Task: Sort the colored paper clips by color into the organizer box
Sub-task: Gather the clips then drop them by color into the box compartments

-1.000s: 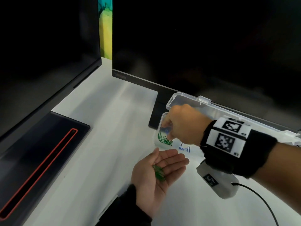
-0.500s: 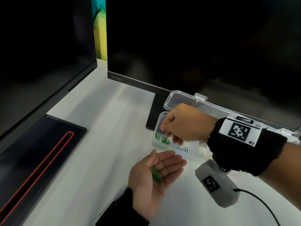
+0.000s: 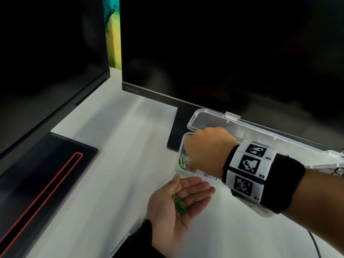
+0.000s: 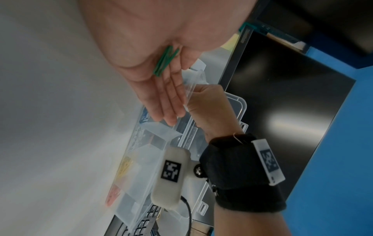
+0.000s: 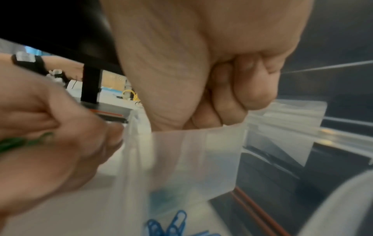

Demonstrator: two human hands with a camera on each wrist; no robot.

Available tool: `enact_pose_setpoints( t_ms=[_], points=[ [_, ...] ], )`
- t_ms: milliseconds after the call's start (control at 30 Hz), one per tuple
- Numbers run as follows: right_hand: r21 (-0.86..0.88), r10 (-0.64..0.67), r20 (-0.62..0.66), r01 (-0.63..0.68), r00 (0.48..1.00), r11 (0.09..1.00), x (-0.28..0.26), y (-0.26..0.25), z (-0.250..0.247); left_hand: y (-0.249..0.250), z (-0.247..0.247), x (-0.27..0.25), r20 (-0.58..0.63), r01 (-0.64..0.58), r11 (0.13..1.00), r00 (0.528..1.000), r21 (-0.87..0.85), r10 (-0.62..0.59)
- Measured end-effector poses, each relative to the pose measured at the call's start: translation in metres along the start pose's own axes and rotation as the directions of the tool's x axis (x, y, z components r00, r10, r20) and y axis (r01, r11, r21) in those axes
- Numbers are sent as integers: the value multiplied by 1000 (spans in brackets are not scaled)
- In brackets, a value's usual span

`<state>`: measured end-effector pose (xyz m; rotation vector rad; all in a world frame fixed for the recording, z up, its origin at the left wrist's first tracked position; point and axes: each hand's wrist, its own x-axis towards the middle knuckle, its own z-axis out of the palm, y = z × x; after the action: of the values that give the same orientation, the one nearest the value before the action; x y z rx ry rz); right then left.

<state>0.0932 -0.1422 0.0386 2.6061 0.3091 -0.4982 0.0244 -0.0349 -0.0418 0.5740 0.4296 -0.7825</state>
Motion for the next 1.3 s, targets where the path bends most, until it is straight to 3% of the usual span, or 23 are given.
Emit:
enact_pose_setpoints(
  t_ms=[133, 267, 500, 867, 1000, 1300],
  points=[
    [-42, -52, -94, 48, 994, 998, 4, -8, 10, 0, -1, 1, 11, 2, 1000, 1000, 9, -2],
    [5, -52, -67, 53, 996, 999, 3, -5, 12, 0, -1, 1, 12, -1, 1000, 1000, 19, 1],
    [178, 65, -72, -51, 995, 983, 5, 10, 20, 1, 0, 2, -5, 11, 1000, 1000, 25, -11],
    [349, 76, -29, -61, 997, 935, 2, 20, 16, -1, 1, 2, -20, -10, 1000, 1000, 15, 10],
    [179, 74, -78, -59, 994, 982, 2, 11, 19, -1, 1, 1, -17, -5, 1000, 1000, 9, 5],
    [38, -30, -76, 33, 997, 999, 1, -1, 14, 0, 1, 2, -8, -5, 1000, 1000, 9, 5]
  ],
)
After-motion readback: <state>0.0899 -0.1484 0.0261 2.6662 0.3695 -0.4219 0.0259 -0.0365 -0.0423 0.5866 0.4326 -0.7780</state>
